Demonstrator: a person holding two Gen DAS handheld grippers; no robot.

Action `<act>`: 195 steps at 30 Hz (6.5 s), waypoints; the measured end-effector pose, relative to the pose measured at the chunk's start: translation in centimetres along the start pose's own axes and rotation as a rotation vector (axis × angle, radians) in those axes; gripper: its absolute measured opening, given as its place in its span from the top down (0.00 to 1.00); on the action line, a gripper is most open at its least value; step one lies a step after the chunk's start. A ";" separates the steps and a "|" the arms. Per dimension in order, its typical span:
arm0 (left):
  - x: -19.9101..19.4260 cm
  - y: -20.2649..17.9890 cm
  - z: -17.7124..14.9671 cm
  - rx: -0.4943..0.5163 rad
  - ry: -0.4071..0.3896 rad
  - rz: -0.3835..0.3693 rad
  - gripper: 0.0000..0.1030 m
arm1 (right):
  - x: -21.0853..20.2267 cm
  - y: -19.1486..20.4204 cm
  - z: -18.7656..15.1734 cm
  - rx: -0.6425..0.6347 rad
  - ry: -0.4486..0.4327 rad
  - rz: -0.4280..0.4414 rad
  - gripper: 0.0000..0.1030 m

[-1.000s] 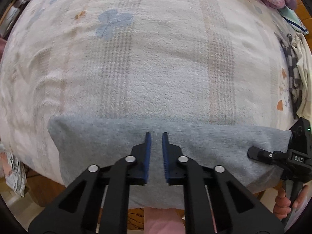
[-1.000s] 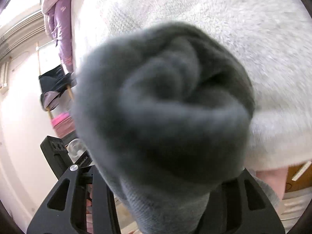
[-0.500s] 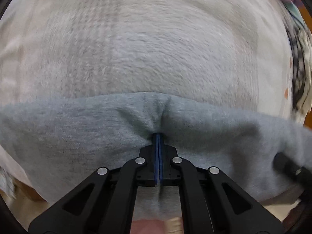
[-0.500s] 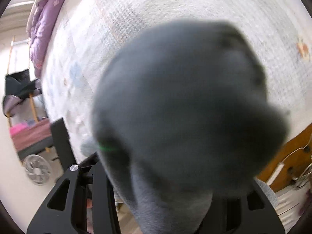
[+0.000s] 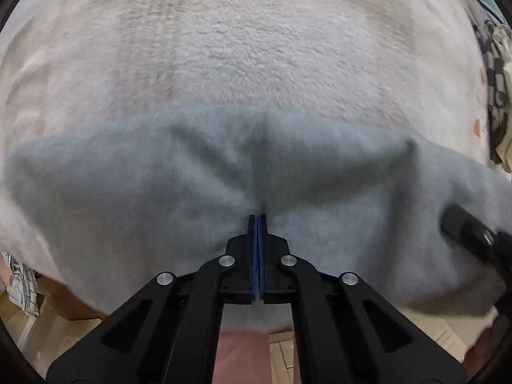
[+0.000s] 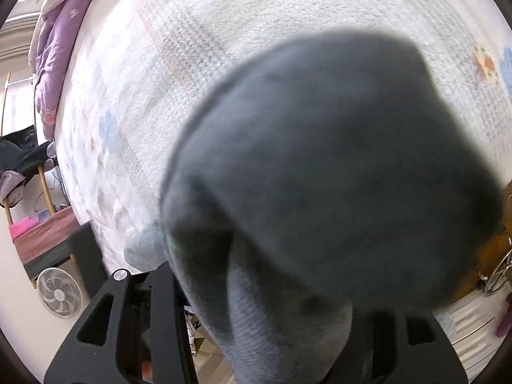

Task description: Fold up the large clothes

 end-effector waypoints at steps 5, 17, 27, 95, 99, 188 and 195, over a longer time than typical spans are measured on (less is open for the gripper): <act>1.2 1.0 -2.1 -0.032 -0.047 -0.074 0.99 | 0.2 -1.3 -0.4 0.011 0.003 0.021 0.55; 3.3 2.0 -7.1 -0.112 0.034 -0.069 0.98 | 0.3 -2.8 -0.4 0.008 0.047 0.009 0.54; 3.6 1.8 -7.7 -0.066 0.008 -0.004 0.97 | 0.8 -3.9 -0.3 0.033 0.069 0.029 0.54; -13.3 13.4 -15.3 0.007 -0.336 -0.250 0.97 | 4.5 16.3 -12.2 -0.466 0.217 -0.246 0.72; -14.9 19.2 -16.3 -0.057 -0.365 -0.196 0.97 | 9.8 17.9 -13.1 -0.442 0.216 -0.313 0.72; -9.7 19.8 -13.5 0.088 -0.301 -0.084 0.12 | 5.0 10.2 -10.7 -0.461 0.035 -0.222 0.07; -4.8 21.6 -8.8 0.117 -0.151 -0.211 0.12 | 6.4 9.4 -5.7 -0.470 0.100 -0.154 0.07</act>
Point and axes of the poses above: each gripper's, at about its wrist camera, not at the fingertips, and x roughly the way its jaws point, y to its left, z to its top, the point moved 9 cm from there along x, roughly the way its jaws point
